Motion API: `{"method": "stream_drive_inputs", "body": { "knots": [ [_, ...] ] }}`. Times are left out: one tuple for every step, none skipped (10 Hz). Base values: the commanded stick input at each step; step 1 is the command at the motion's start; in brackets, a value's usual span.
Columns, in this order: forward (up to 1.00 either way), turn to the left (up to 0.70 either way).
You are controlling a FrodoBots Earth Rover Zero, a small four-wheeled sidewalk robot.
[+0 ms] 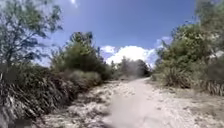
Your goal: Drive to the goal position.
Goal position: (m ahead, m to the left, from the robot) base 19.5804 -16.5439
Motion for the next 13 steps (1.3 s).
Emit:
{"method": "stream_drive_inputs", "body": {
  "knots": [
    [0.44, 0.02],
    [0.44, 0.02],
    [0.44, 0.02],
    [0.44, 0.02],
    [0.44, 0.02],
    [0.44, 0.02],
    [0.44, 0.02],
    [0.44, 0.02],
    [0.44, 0.02],
    [0.44, 0.02],
    [0.44, 0.02],
    [0.44, 0.02],
    [0.44, 0.02]
  ]
}}
